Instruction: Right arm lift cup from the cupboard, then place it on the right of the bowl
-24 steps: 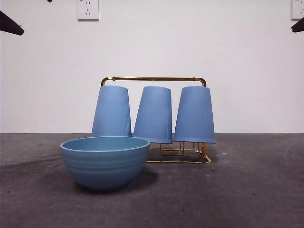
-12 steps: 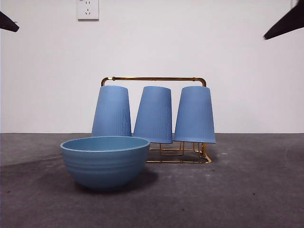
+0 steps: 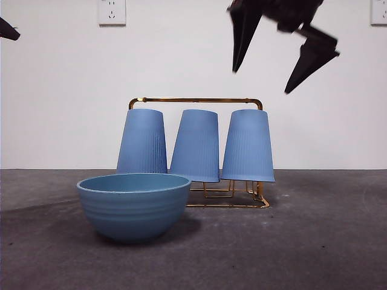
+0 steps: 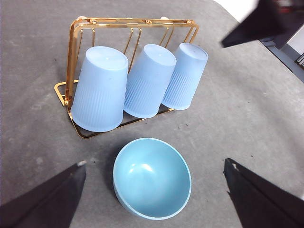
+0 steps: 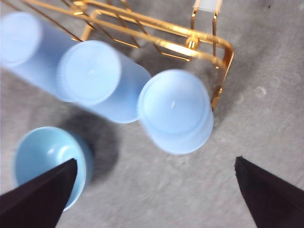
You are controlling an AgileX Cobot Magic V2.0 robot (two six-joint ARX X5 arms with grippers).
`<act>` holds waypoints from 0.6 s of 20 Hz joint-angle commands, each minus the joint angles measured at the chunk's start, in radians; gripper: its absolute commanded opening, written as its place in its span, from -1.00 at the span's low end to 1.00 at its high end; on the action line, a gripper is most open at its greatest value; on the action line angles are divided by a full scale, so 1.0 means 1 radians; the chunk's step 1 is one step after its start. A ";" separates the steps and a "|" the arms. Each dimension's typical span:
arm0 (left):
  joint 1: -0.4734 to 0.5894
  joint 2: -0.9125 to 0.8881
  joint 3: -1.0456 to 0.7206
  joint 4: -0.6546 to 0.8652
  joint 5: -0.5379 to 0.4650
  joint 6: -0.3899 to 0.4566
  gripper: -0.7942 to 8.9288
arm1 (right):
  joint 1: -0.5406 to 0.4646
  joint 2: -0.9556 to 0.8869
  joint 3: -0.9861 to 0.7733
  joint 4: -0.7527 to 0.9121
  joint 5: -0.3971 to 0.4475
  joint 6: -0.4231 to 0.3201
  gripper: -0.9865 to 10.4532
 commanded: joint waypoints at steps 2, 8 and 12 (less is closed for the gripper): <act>-0.022 0.005 0.018 0.010 0.006 0.010 0.13 | 0.009 0.143 0.175 -0.085 0.048 -0.037 0.14; -0.035 0.006 0.018 0.010 0.005 0.013 0.13 | 0.019 0.302 0.341 -0.154 0.058 -0.045 0.14; -0.035 0.006 0.018 0.011 0.005 0.014 0.13 | 0.030 0.351 0.340 -0.169 0.066 -0.045 0.14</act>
